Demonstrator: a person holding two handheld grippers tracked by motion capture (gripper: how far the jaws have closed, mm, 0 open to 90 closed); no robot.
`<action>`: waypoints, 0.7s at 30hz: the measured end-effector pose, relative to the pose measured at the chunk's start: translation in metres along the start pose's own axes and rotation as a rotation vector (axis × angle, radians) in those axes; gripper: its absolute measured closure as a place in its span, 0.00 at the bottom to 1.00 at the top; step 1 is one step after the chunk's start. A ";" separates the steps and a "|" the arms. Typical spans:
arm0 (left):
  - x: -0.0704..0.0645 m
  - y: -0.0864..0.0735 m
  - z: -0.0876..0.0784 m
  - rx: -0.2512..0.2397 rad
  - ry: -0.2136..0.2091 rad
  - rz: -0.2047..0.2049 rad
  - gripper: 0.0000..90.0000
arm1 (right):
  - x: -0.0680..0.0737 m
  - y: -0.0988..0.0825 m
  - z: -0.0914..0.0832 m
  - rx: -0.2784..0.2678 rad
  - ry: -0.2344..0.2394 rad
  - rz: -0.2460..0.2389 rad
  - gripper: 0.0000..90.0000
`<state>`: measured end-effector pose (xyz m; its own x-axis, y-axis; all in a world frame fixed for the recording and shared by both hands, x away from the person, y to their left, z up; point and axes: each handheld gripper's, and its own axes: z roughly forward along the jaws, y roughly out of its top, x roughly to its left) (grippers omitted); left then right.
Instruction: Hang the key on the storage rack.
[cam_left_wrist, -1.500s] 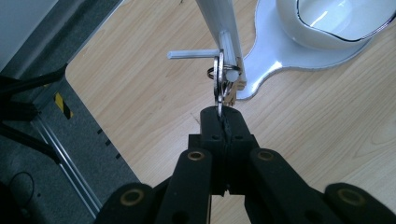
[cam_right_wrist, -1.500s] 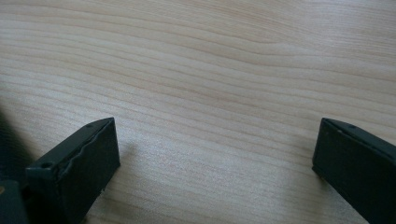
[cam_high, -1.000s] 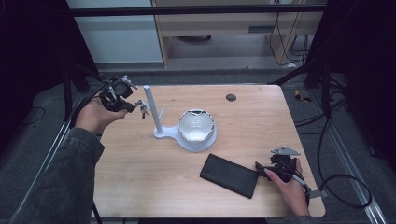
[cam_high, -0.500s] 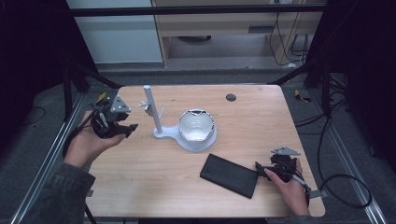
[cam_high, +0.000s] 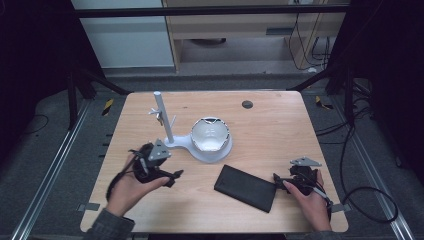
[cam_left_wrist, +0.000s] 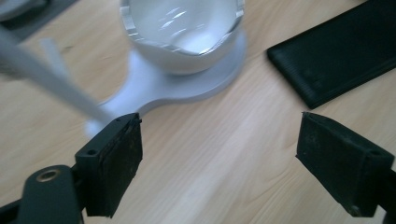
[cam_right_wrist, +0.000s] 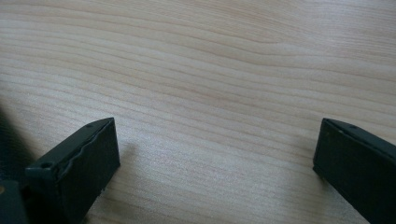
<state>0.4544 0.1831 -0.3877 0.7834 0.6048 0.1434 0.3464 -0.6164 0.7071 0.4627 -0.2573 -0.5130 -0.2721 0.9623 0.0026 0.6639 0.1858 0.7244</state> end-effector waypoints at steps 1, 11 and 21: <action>-0.006 0.000 0.012 -0.020 -0.030 -0.009 0.14 | 0.000 0.000 0.000 0.000 0.000 0.000 0.01; -0.029 0.004 0.070 -0.011 -0.131 -0.003 0.17 | 0.001 -0.001 -0.002 -0.014 0.004 -0.013 0.08; -0.041 -0.020 0.068 0.000 -0.172 -0.028 0.26 | 0.006 0.003 -0.029 -0.127 -0.031 -0.041 0.19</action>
<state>0.4502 0.1360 -0.4553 0.8502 0.5264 0.0026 0.3695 -0.6005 0.7091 0.4428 -0.2572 -0.4908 -0.2746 0.9603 -0.0484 0.5584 0.2002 0.8050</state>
